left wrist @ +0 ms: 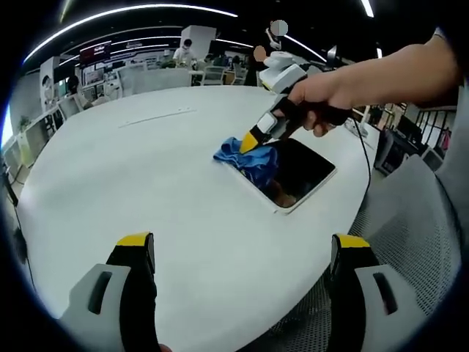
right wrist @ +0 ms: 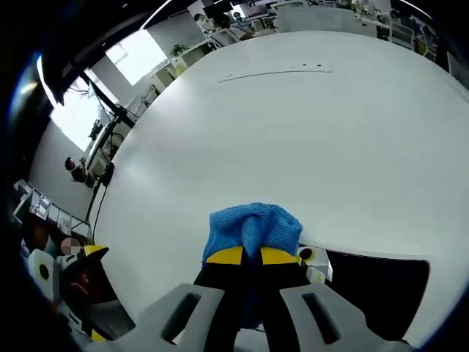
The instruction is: Wipe the mirror surface with the cleaning cloth until all visible marks leave the cleaned area.
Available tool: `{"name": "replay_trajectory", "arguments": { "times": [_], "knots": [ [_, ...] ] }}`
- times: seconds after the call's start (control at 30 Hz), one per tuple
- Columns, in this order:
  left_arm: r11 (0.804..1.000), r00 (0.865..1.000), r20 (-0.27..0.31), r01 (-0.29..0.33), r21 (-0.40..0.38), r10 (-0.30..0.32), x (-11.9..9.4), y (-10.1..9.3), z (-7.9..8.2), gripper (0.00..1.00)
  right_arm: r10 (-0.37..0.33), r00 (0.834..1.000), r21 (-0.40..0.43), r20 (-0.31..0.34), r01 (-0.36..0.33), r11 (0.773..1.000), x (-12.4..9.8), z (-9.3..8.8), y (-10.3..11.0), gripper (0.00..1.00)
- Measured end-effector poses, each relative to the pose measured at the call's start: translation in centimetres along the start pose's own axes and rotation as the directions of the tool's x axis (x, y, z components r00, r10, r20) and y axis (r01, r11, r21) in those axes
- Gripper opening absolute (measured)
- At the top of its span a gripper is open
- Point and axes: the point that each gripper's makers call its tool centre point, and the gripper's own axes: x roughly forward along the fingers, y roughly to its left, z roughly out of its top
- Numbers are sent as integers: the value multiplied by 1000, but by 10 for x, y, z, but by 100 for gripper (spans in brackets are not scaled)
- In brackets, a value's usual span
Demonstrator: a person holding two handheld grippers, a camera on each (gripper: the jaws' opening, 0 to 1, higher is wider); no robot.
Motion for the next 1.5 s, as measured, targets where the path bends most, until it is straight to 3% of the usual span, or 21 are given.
{"name": "replay_trajectory", "arguments": {
  "times": [0.43, 0.87, 0.93, 0.97, 1.13, 1.5],
  "knots": [
    [1000, 1000, -4, -22, 6, 22, -1, 4, -1, 99, -52, 999, 24, 7, 52, 998, -14, -5, -29, 1],
    [999, 999, 9, -32, 8, 32, -2, 5, 1, 97, -86, 996, 16, 36, 86, 996, -15, -7, -26, 1],
    [999, 999, 35, -38, -12, 38, -4, 8, 6, 99, -100, 994, 3, 39, 100, 995, -15, -8, -25, 1],
    [999, 996, 79, -51, -4, 51, -6, 10, 15, 99, -112, 993, -5, 38, 112, 994, -15, -8, -24, 1],
    [1000, 997, 71, -18, -21, 20, -4, 3, 13, 99, -133, 989, 1, 61, 134, 991, -17, -16, -21, 1],
    [999, 993, 113, 32, -19, -30, -4, -8, 19, 99, -141, 986, 6, 83, 141, 990, -26, -39, -13, 1]
  ]
}}
